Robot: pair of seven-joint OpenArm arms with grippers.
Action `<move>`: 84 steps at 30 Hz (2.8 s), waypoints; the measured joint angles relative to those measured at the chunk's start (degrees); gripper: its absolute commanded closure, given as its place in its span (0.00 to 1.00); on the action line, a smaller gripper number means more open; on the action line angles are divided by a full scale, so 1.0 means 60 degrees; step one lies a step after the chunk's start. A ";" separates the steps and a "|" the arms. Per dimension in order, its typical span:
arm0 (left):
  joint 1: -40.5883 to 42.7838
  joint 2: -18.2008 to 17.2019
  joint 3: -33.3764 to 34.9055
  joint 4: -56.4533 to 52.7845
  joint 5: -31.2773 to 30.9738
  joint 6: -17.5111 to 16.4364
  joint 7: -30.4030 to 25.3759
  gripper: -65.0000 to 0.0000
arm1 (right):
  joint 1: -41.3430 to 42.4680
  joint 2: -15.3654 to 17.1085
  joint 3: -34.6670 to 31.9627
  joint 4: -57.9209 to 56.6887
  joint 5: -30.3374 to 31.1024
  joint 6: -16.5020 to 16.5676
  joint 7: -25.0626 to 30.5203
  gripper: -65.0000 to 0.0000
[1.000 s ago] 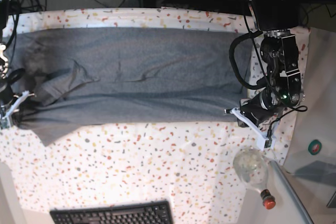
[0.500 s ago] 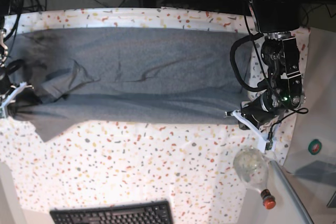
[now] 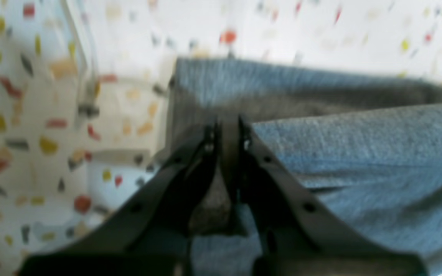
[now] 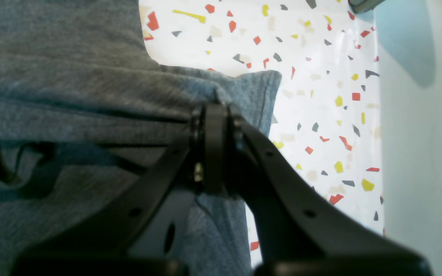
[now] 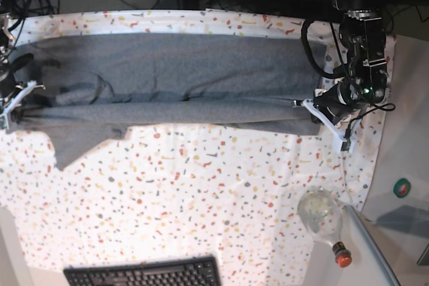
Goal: Layout the t-shirt on the table in an organized manner, then fold the t-shirt properly
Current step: 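Lay the folded edge down and release both grippers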
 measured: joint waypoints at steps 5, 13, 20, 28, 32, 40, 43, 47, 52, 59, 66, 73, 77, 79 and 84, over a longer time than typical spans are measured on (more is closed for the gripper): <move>0.0200 -0.0015 0.0047 0.0437 -0.0025 0.0000 -0.0040 1.00 | -0.0255 -0.0124 0.0062 -0.0022 0.0004 0.0000 -0.0856 1.00; 0.0219 -0.0018 0.0069 -0.0077 0.0025 0.0007 -0.0044 1.00 | -0.0160 -0.0346 0.0087 -0.0022 0.0004 -0.0033 -0.1016 1.00; 0.0419 -0.0044 0.0102 0.0036 0.0029 0.0004 -0.0025 1.00 | -0.0011 -0.0412 0.0342 0.0007 0.0044 -0.0018 -0.1341 0.80; 0.0503 -0.0062 -0.0007 0.0503 0.0197 0.0113 0.0499 0.47 | -0.0346 -0.1169 0.1566 0.1770 -0.0015 -0.0091 -0.1417 0.55; 0.0670 -0.0062 -0.0025 0.1701 0.0102 0.0102 0.0437 0.13 | -0.1009 -0.1698 0.1902 0.3122 -0.0062 -0.0160 -0.1512 0.55; 0.0790 0.0295 -0.0022 0.2208 0.0087 0.0102 0.0455 0.35 | -0.0514 -0.1938 0.2014 0.3577 -0.0015 -0.0153 -0.2685 0.61; 0.0871 0.0488 -0.0004 0.1963 0.0022 0.0040 0.0408 0.97 | 0.0433 -0.1723 0.1949 0.2353 0.0055 -0.0058 -0.2674 0.96; 0.0933 0.0565 0.0004 0.1341 0.0160 0.0073 0.0375 1.00 | 0.1002 -0.1526 0.1887 0.1013 -0.0025 -0.0168 -0.2663 1.00; 0.1027 0.0725 0.0062 0.0331 0.0062 0.0044 0.0361 1.00 | 0.1803 -0.1173 0.1665 -0.0947 0.0004 -0.0109 -0.2685 1.00; 0.1107 0.0605 -0.0033 0.0138 0.0142 0.0076 -0.0047 1.00 | 0.2543 -0.0430 0.1708 -0.2900 -0.0033 -0.0178 -0.2160 1.00; 0.1945 0.0776 -0.0849 0.2892 -0.0004 0.0015 -0.0095 1.00 | 0.1439 -0.1497 0.1883 0.2594 -0.0033 -0.0280 -0.4076 1.00; 0.3042 0.0736 -0.3326 0.3395 -0.3727 0.0007 -0.0058 1.00 | 0.3796 -0.1851 0.0055 0.0685 0.0066 -0.0106 -0.5217 0.41; 0.3887 -0.0095 -0.4331 0.3235 -0.5158 0.0142 -0.0113 1.00 | 0.5107 -0.1814 -0.0215 -0.2382 -0.0076 -0.0273 -0.4466 0.41; 0.4047 -0.0193 -0.4601 0.3242 -0.5501 0.0069 -0.0076 1.00 | 0.5719 -0.1861 -0.0266 -0.3832 0.0004 -0.0328 -0.3825 0.40; 0.4284 -0.0266 -0.5610 0.3238 -0.5446 0.0080 -0.0073 1.00 | 0.6768 -0.1734 -0.0291 -0.6768 -0.0015 -0.1326 -0.2430 0.40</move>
